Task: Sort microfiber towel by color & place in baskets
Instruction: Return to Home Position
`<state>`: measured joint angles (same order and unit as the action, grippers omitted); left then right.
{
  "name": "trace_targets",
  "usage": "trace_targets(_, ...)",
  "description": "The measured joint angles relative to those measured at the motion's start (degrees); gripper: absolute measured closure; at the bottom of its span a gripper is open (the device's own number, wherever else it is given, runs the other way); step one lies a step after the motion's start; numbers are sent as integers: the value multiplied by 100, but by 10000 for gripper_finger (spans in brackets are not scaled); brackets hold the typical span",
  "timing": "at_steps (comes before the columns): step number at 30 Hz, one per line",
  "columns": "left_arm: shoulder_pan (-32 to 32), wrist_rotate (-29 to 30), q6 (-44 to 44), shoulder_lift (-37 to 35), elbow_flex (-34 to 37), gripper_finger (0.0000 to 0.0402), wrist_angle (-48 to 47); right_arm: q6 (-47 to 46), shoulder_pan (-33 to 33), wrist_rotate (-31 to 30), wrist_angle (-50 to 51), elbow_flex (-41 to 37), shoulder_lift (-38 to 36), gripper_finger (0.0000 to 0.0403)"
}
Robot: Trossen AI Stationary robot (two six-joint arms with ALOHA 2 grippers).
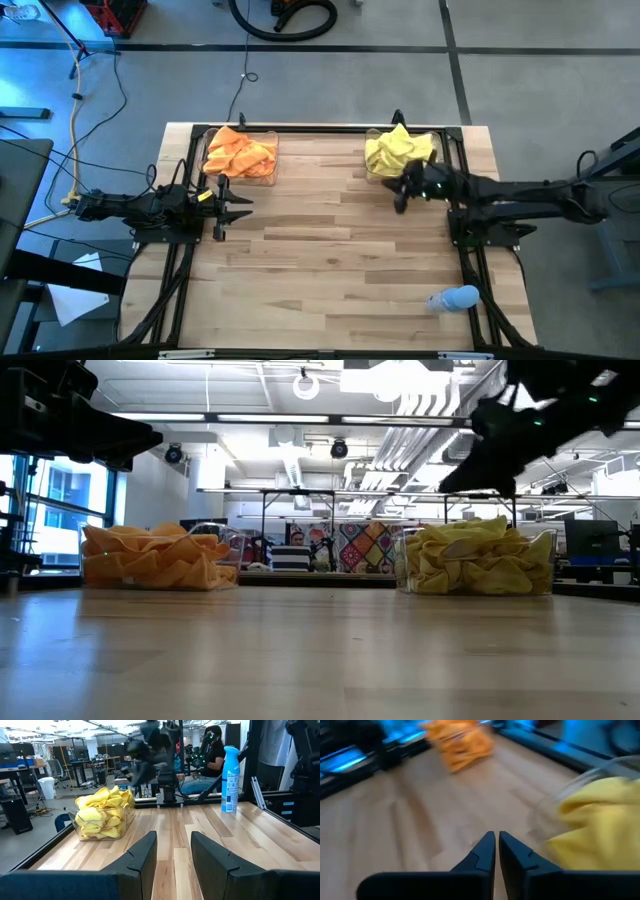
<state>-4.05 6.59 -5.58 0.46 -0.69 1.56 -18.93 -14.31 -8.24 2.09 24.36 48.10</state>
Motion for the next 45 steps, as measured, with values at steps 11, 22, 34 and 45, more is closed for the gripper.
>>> trace_targets(11, 2, 0, 0, 1, 0, 293, -2, 821, 1040, 565, -269, -1560, -971, 399)
trace_targets(22, 2, 0, -2, -1, 0, 293, -2, 698, 1512, 907, -122, -1899, -1557, 402)
trace_targets(34, 2, 0, -1, 0, 0, 293, -2, 744, 1506, 1001, 1193, -1899, -2625, 403)
trace_targets(45, 1, 0, 0, -1, 0, 293, 0, 1218, 1506, 981, 1270, -1899, -3817, 403)
